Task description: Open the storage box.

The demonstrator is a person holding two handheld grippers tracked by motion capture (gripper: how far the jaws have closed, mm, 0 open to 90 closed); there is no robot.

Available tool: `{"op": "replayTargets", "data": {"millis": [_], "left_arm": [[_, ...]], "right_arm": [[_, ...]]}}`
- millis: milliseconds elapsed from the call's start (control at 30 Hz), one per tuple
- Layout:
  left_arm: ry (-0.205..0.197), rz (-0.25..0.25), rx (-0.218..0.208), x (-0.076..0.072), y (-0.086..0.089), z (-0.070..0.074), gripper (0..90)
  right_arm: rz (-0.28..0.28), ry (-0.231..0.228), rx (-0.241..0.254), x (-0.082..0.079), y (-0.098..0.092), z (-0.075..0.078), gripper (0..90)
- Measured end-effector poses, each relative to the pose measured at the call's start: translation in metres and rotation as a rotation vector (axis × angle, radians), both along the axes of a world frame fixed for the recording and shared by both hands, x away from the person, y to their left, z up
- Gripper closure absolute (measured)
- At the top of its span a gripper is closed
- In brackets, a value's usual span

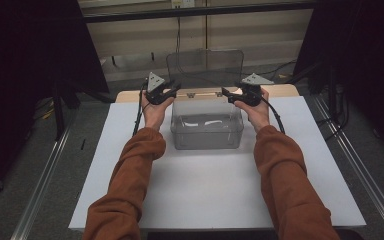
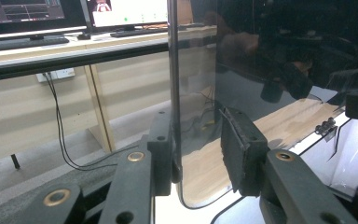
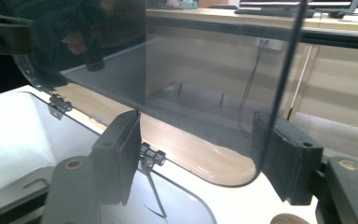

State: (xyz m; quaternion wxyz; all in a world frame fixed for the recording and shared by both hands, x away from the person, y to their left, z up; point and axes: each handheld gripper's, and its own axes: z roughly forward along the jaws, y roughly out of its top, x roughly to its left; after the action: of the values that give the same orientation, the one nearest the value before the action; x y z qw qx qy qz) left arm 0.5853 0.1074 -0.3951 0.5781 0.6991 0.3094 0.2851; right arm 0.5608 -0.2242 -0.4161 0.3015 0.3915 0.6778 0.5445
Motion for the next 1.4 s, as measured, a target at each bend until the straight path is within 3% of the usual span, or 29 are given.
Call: {"op": "replayTargets", "data": {"millis": [233,567,700,767,800,933,1067,1167,1400], "left_arm": [[0.005,-0.009,0.003,0.001,0.001,-0.001,66.3],[0.024,-0.031,0.009,0.004,0.001,-0.005,62.4],[0.045,-0.037,0.023,0.005,0.0,-0.01,59.6],[0.055,-0.044,-0.003,0.006,-0.002,-0.01,57.2],[0.055,-0.048,0.017,0.006,-0.001,-0.01,56.7],[0.054,-0.051,0.027,0.007,-0.003,-0.011,51.8],[0.059,-0.04,0.017,0.007,-0.004,-0.012,51.7],[0.071,-0.037,-0.014,0.009,-0.006,-0.013,51.8],[0.086,-0.036,-0.007,0.011,-0.007,-0.013,49.5]], "right_arm": [[0.014,0.023,0.021,0.002,0.0,-0.005,39.5],[0.003,0.006,-0.008,0.006,0.002,0.0,42.2],[0.003,0.013,-0.002,0.007,0.005,0.003,39.9],[0.005,0.014,0.001,0.008,0.006,0.005,39.0],[0.006,0.01,-0.013,0.008,0.006,0.005,39.6],[-0.006,0.008,-0.013,0.01,0.007,0.005,39.8],[-0.01,0.017,-0.022,0.012,0.008,0.005,38.7],[-0.008,0.019,-0.026,0.013,0.01,0.007,37.6],[-0.015,0.044,-0.024,0.017,0.014,0.009,32.5]]}}
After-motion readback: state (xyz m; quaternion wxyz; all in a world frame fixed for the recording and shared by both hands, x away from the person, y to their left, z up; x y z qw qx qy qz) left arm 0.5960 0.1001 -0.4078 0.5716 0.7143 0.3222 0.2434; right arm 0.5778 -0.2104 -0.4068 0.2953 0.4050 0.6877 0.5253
